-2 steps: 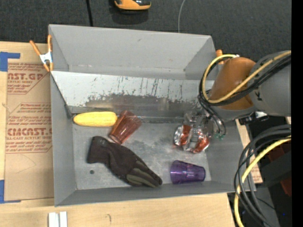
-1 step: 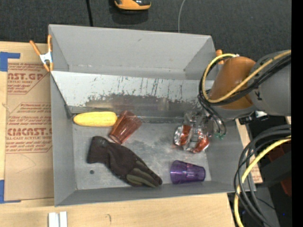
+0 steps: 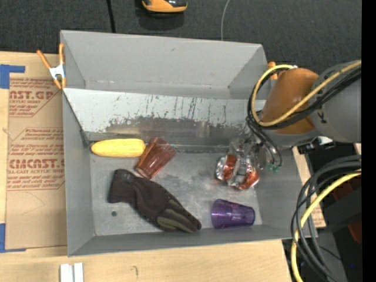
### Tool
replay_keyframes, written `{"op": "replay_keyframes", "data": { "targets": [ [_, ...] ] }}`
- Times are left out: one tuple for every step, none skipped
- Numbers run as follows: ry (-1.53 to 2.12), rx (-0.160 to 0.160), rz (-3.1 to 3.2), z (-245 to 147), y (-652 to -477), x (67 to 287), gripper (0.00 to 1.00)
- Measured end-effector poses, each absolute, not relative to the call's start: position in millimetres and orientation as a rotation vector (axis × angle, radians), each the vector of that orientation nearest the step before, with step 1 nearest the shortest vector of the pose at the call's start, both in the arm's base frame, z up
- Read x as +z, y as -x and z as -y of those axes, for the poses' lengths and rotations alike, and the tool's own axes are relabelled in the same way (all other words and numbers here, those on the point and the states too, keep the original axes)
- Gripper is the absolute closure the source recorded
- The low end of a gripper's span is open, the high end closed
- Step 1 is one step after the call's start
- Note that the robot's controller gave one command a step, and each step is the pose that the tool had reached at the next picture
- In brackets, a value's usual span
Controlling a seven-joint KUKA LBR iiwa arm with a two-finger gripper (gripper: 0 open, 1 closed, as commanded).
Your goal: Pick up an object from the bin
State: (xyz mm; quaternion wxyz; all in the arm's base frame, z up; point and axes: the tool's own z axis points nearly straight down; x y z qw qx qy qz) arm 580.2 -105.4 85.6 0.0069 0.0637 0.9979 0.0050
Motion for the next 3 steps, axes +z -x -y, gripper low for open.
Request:
{"op": "replay_keyframes", "data": {
  "targets": [
    [-0.199,0.016,-3.134,104.1,-578.1,100.8,1.0],
    [-0.197,0.01,-3.134,104.4,-578.6,121.0,1.0],
    [-0.199,0.005,-3.136,105.7,-578.0,138.3,1.0]
  ]
}}
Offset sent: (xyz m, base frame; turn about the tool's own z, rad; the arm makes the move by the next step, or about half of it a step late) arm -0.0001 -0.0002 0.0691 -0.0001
